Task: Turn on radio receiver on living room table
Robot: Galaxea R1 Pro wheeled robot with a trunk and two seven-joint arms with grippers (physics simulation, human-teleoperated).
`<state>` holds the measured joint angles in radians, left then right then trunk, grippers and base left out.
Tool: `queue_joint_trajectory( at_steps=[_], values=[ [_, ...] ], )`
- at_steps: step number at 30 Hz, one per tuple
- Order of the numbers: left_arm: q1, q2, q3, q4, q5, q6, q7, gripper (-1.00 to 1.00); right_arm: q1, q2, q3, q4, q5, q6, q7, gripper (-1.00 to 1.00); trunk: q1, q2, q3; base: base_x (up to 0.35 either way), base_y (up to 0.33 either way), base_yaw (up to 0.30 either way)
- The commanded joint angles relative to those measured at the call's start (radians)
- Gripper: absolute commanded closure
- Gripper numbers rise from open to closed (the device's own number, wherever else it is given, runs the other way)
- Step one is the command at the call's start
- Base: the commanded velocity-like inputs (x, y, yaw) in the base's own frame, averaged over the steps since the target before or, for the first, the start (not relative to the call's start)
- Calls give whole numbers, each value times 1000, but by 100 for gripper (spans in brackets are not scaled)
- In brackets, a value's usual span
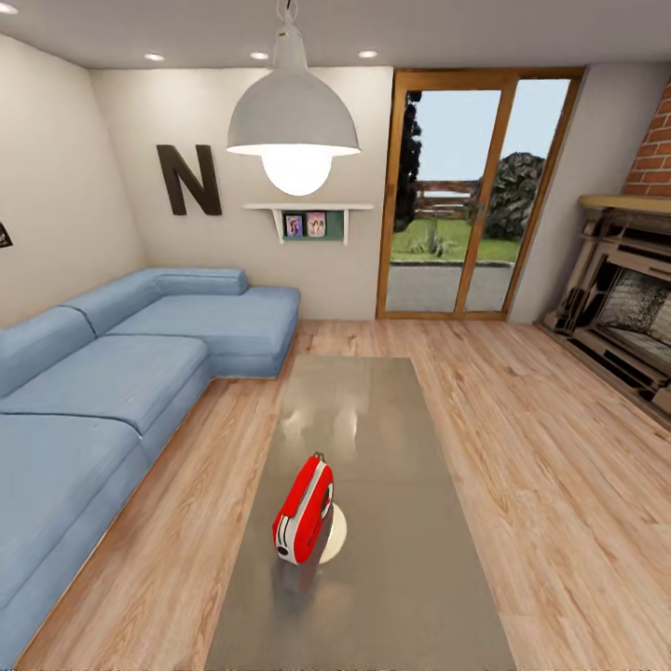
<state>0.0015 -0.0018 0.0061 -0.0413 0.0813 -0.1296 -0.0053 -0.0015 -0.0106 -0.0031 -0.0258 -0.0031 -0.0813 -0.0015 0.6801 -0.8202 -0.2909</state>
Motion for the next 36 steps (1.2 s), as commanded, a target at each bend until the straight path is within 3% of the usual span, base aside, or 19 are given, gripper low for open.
queue_joint_trajectory(
  at_steps=[1, 10, 36],
  values=[
    [0, 0, 0, 0, 0, 0, 0, -100, 0, 0, 0, 0, 0, 0, 0, -100, -4, 7, 2, 0, 0, 0],
    [0, 0, 0, 1, 0, -1, 0, -100, 0, 0, 0, 1, 0, 0, 0, -100, -4, 7, 0, 0, 0, 0],
    [0, 0, 0, 0, 0, 1, -2, -100, 0, 1, 4, 0, 2, 0, 0, -100, -104, 189, 82, 0, 0, 0]
  ],
)
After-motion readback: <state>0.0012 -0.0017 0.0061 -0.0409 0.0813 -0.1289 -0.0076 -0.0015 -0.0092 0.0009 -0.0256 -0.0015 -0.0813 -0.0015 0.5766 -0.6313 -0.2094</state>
